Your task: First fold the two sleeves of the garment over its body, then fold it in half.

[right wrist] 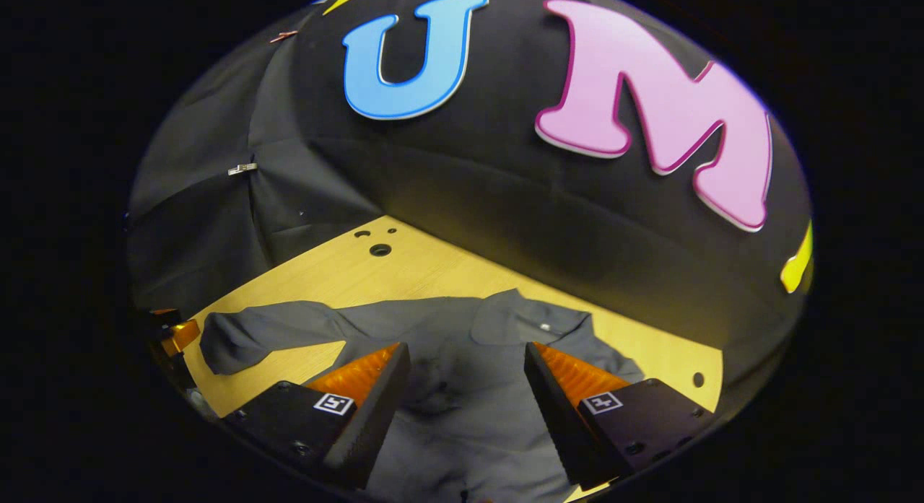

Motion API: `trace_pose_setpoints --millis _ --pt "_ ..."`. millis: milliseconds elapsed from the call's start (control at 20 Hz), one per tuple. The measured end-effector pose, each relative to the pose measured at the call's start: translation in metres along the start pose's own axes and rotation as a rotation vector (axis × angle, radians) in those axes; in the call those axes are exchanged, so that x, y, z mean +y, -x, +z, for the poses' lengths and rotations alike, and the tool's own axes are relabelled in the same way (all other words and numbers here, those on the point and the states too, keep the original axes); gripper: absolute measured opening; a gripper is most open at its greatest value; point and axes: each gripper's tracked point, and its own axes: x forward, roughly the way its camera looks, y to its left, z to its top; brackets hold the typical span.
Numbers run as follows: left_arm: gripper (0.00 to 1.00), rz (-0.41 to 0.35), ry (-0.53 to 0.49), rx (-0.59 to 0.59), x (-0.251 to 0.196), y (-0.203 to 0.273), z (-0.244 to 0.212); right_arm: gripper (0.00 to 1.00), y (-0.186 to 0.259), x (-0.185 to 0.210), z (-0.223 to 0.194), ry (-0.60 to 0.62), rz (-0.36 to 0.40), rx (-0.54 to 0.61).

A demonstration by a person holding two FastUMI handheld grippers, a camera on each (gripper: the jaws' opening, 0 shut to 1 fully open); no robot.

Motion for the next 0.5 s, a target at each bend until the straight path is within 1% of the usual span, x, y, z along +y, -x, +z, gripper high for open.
trace_pose_setpoints --millis 150,200,250,350,400,500 --pt "0.96 0.000 -0.009 0.060 0.003 -0.026 -0.014 0.98 0.039 -0.005 -0.002 0.028 -0.053 -0.028" --pt "0.96 -0.004 -0.016 0.080 0.004 -0.032 -0.019 0.98 0.054 -0.011 -0.006 0.025 -0.088 -0.038" --pt "0.96 -0.002 -0.024 0.094 0.007 -0.039 -0.023 0.98 0.066 -0.010 -0.011 0.008 -0.109 -0.044" --pt "0.96 -0.012 -0.037 0.130 0.009 -0.050 -0.033 0.98 0.090 -0.004 -0.029 -0.051 -0.125 -0.027" --pt "0.96 -0.015 -0.046 0.146 0.009 -0.054 -0.037 0.98 0.101 -0.006 -0.037 -0.070 -0.144 -0.021" --pt "0.96 -0.020 -0.080 0.169 0.008 -0.061 -0.041 0.98 0.122 -0.022 -0.053 -0.100 -0.207 -0.020"
